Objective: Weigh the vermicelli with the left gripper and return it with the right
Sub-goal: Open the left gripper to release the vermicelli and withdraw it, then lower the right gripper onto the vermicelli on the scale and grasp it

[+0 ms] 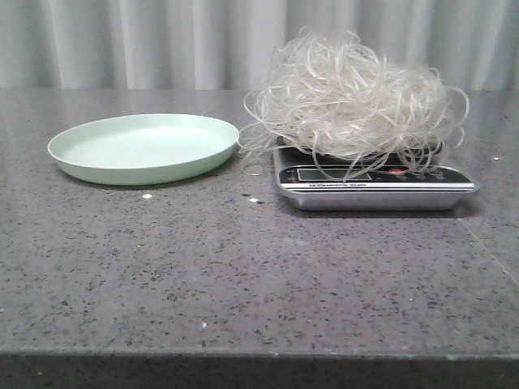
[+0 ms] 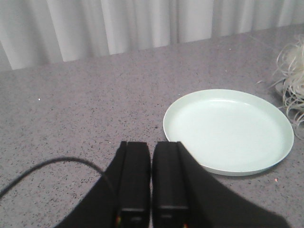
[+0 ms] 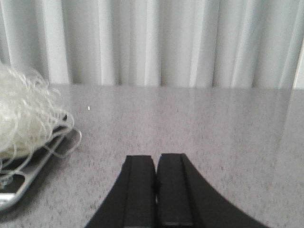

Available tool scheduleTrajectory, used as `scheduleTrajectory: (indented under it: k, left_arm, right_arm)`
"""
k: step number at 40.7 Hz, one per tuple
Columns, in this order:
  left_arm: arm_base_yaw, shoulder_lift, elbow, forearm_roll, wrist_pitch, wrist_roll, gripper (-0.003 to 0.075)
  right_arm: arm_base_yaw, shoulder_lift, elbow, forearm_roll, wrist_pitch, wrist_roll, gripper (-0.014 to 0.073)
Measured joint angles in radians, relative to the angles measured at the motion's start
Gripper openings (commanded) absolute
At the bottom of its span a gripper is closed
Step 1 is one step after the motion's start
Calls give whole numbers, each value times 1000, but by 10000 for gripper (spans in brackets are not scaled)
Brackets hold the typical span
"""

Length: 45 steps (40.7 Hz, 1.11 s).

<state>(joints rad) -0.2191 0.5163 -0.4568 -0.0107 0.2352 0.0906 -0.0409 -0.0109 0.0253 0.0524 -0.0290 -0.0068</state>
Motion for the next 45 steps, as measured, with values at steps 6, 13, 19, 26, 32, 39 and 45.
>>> scheduleTrajectory:
  k: [6,13,19,26,32,39,45]
  left_arm:
    - [0,-3,13,1,-33,0,137]
    - [0,-3,15,2,-51,0,137]
    - [0,-3,15,2,-54,0,137]
    - [0,-3,15,-2,-54,0,137]
    - [0,-3,15,-16,-54,0,137]
    - [0,-3,15,-18,-54,0,137]
    - [0,-3,15,-18,-54,0,137]
  right_arm:
    - [0,0,-82,0,-2,0,151]
    - [0,95,-300,0,29,0,152]
    - [0,299,-529,0,50,0,152]
    - [6,534,-800,45,163,7,344]
    - [10,699,-976,128,315,7,594]
    - [36,883,-1106,244,547,7,608]
    - [88,1025,-1136,341,699,-41,608]
